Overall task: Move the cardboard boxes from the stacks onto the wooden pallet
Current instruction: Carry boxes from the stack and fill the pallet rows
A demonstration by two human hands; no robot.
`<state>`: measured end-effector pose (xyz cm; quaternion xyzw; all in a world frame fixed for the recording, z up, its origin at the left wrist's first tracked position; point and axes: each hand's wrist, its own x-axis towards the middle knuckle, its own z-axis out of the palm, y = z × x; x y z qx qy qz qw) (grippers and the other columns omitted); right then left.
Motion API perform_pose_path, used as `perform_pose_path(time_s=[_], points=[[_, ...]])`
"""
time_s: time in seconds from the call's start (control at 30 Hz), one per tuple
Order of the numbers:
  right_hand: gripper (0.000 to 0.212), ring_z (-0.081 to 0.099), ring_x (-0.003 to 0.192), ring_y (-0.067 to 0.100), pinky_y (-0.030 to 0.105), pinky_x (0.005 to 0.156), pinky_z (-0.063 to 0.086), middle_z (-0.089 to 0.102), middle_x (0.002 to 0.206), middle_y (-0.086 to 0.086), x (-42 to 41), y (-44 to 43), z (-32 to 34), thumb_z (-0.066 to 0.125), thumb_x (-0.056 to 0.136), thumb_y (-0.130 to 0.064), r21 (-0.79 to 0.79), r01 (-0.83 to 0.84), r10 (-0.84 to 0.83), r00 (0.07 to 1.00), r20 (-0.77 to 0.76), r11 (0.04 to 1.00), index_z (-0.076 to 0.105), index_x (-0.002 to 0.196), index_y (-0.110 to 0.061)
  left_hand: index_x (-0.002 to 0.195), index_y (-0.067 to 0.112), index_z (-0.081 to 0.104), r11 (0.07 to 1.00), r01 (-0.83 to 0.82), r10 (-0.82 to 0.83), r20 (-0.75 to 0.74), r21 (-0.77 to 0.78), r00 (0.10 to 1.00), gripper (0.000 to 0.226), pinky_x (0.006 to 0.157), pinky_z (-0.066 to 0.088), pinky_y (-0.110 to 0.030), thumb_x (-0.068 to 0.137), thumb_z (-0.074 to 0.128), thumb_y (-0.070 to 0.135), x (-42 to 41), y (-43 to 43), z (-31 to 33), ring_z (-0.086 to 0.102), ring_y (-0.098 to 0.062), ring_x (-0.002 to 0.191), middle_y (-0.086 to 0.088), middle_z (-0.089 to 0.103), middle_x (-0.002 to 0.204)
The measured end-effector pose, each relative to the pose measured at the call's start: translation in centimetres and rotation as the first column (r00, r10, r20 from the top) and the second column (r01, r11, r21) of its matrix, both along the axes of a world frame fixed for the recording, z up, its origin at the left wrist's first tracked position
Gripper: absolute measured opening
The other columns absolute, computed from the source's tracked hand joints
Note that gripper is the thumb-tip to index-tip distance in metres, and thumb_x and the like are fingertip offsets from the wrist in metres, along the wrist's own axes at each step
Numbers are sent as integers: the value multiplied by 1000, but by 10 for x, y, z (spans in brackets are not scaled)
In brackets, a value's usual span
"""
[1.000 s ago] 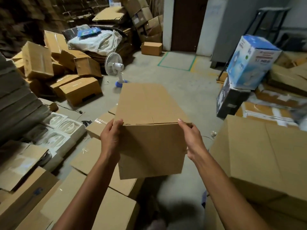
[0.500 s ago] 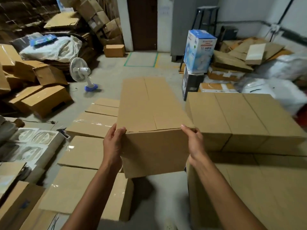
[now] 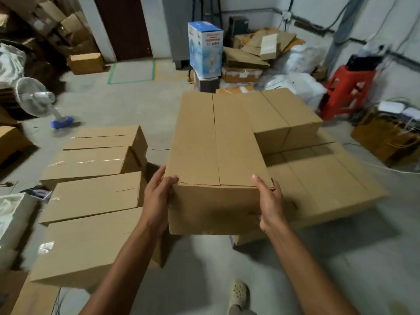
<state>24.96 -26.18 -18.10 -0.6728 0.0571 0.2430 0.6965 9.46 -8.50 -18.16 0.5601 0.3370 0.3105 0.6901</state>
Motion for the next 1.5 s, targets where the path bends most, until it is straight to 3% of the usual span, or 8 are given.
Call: perform_pose_path(time_s=[0.37, 0.53, 0.67, 0.93, 1.0, 1.2, 1.37, 1.5], points=[[75, 44, 134, 33, 64, 105, 42, 44, 151, 7, 59, -166, 14, 69, 92, -43, -85, 217, -219, 975, -27, 973, 33, 155, -24, 139, 19, 54, 971, 237, -238, -30, -35, 971, 37, 82, 49, -24, 102, 49, 27, 91, -142, 5, 58, -16, 118, 2, 63, 129], [74, 42, 136, 32, 68, 99, 42, 42, 153, 1, 113, -248, 15, 68, 91, -48, -86, 274, -281, 957, -72, 958, 32, 154, -31, 119, 30, 62, 958, 281, -283, -18, -60, 959, 21, 90, 49, -34, 102, 50, 24, 160, -222, 18, 56, -19, 115, 3, 62, 123], [72, 42, 138, 31, 67, 101, 41, 43, 153, -2, 163, -317, 11, 69, 91, -49, -75, 315, -320, 944, -78, 946, 36, 152, -29, 112, 32, 63, 952, 291, -292, 4, -91, 956, 21, 81, 48, -28, 101, 49, 19, 216, -288, 23, 57, -16, 109, 4, 63, 119], [39, 49, 113, 20, 65, 104, 42, 58, 105, -14, 249, -419, 6, 71, 91, -39, -69, 404, -408, 911, -55, 912, 55, 125, -28, 109, 29, 65, 930, 355, -355, 12, -99, 935, 22, 80, 48, -25, 101, 48, 16, 310, -387, 19, 62, -11, 102, 10, 71, 104], [49, 52, 121, 25, 65, 104, 42, 59, 110, -12, 272, -431, 4, 73, 89, -41, -78, 413, -416, 909, -33, 907, 57, 131, -20, 115, 25, 65, 928, 360, -360, 15, -101, 933, 24, 78, 49, -25, 100, 49, 14, 334, -398, 17, 63, -11, 99, 9, 72, 103], [71, 44, 137, 34, 70, 99, 41, 47, 151, -3, 356, -443, 2, 72, 87, -51, -88, 399, -405, 912, -62, 913, 45, 148, -31, 130, 16, 59, 930, 349, -349, 25, -112, 937, 32, 74, 48, -26, 99, 52, 15, 426, -405, 6, 64, -12, 99, -1, 68, 116], [60, 43, 137, 34, 69, 100, 42, 51, 134, -7, 457, -433, 0, 69, 92, -46, -70, 378, -381, 924, -27, 923, 49, 144, -27, 134, 15, 56, 933, 339, -334, 60, -126, 941, 35, 75, 48, -27, 99, 53, 16, 527, -394, -3, 61, -15, 103, -4, 65, 121], [65, 43, 137, 35, 68, 102, 41, 51, 142, -2, 547, -413, 2, 69, 91, -48, -91, 369, -369, 929, 20, 925, 45, 147, -27, 135, 15, 53, 938, 315, -309, 63, -146, 949, 37, 78, 47, -30, 98, 53, 16, 615, -378, -8, 59, -19, 108, -4, 61, 124]])
